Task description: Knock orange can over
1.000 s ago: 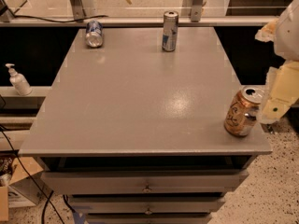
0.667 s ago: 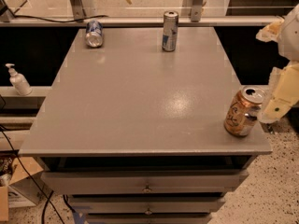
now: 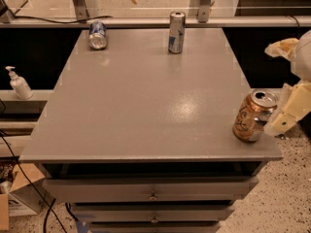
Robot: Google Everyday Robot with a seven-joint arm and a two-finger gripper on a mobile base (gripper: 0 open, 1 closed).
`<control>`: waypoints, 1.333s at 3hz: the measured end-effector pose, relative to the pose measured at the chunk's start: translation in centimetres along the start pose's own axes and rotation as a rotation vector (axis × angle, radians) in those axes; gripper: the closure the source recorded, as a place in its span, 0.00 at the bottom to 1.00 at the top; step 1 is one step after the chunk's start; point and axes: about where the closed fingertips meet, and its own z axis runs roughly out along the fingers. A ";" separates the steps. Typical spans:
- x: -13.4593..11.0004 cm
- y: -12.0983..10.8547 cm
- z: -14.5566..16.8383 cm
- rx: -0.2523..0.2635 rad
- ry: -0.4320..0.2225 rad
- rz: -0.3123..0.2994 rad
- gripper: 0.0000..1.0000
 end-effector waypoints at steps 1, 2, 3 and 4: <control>1.3 -0.1 1.9 -0.009 -0.057 0.028 0.00; 2.6 -0.4 3.6 -0.024 -0.108 0.066 0.00; 3.5 -0.5 4.7 -0.048 -0.148 0.101 0.17; 3.5 -0.7 5.3 -0.072 -0.185 0.104 0.41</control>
Offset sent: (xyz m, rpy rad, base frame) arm 0.0203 -0.0243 -0.0642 0.2054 0.0289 -0.0455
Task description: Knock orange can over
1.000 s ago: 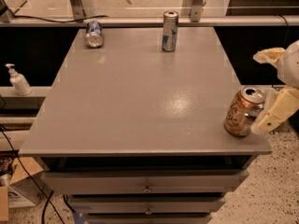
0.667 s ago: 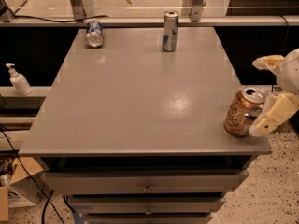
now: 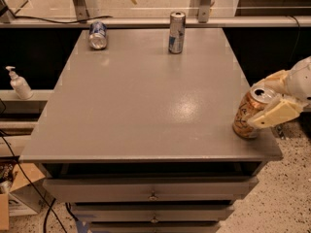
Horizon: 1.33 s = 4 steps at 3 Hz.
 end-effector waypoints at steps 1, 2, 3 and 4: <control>-0.7 0.0 0.8 -0.032 -0.014 -0.016 0.64; -2.9 0.5 2.4 -0.089 0.056 -0.095 0.88; -4.1 0.4 3.2 -0.116 0.112 -0.144 1.00; -4.1 0.4 3.2 -0.116 0.112 -0.144 1.00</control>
Offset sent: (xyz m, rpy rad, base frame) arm 0.0243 0.0693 -0.0064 -0.2264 0.0737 0.2533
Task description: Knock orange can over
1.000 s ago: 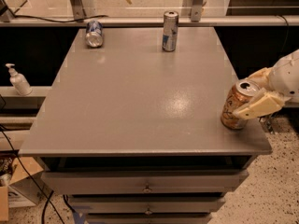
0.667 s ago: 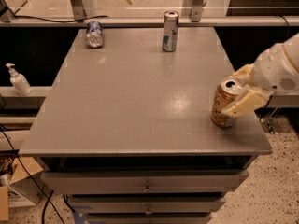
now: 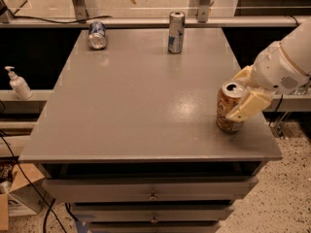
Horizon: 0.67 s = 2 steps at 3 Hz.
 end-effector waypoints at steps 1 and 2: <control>-0.2 -0.2 0.5 -0.007 0.035 -0.017 1.00; -0.4 -0.2 0.2 -0.007 0.035 -0.018 1.00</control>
Offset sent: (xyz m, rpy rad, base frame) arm 0.0817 0.0737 -0.0309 -0.7300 -0.0014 0.2897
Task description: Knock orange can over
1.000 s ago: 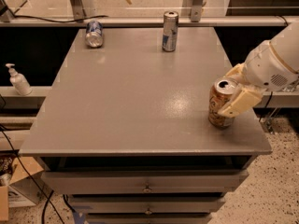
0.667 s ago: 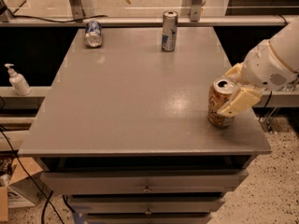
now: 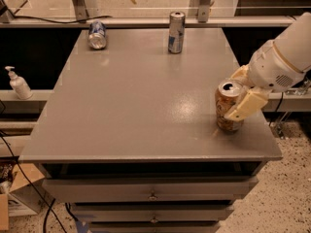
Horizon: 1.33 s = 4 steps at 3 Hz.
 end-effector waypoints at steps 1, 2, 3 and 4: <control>-1.4 -1.2 0.9 0.003 0.085 -0.056 1.00; -5.4 -4.1 1.2 0.025 0.223 -0.150 1.00; -7.1 -5.1 2.0 0.033 0.263 -0.204 1.00; -6.9 -5.0 2.7 0.022 0.284 -0.206 1.00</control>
Offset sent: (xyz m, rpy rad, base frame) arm 0.0976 0.0966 0.0559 -0.4583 -0.1169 0.1739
